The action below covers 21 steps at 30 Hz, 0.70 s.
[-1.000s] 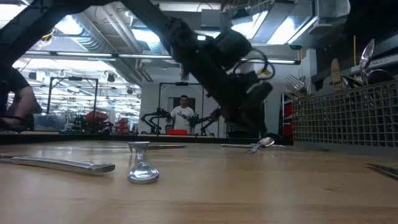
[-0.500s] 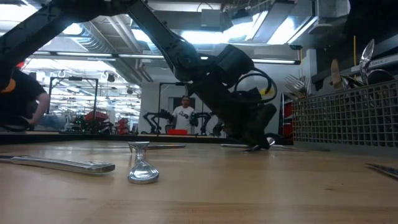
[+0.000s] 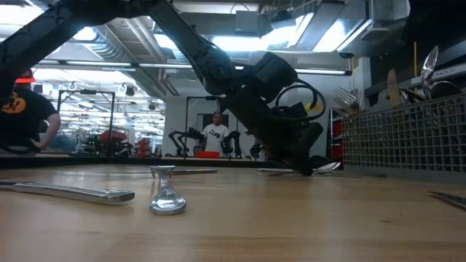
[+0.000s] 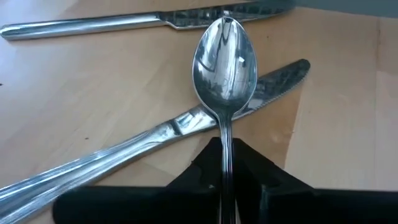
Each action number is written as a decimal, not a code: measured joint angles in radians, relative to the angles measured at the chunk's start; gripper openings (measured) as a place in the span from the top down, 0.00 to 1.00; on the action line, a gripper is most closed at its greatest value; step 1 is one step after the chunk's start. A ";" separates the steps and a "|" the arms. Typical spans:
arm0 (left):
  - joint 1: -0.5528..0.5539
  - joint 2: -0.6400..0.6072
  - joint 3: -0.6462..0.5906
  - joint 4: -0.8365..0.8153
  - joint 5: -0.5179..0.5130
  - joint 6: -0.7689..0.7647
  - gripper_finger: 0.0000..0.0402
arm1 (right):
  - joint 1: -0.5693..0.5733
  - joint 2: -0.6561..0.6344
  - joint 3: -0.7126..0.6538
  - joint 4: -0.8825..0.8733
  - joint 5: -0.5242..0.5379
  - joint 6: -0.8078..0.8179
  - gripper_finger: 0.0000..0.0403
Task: Sort silverware
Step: Put the spoon into the right section of the utensil holder
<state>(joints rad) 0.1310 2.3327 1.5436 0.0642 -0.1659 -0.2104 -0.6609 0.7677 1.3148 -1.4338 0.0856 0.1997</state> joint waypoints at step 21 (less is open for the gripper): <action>-0.046 -0.174 -0.002 0.083 0.457 0.063 0.98 | 0.000 0.000 0.000 0.001 -0.328 -0.256 0.69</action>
<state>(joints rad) 0.0849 2.1582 1.5420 0.1475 0.2908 -0.1478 -0.6612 0.7677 1.3144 -1.4329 -0.2423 -0.0567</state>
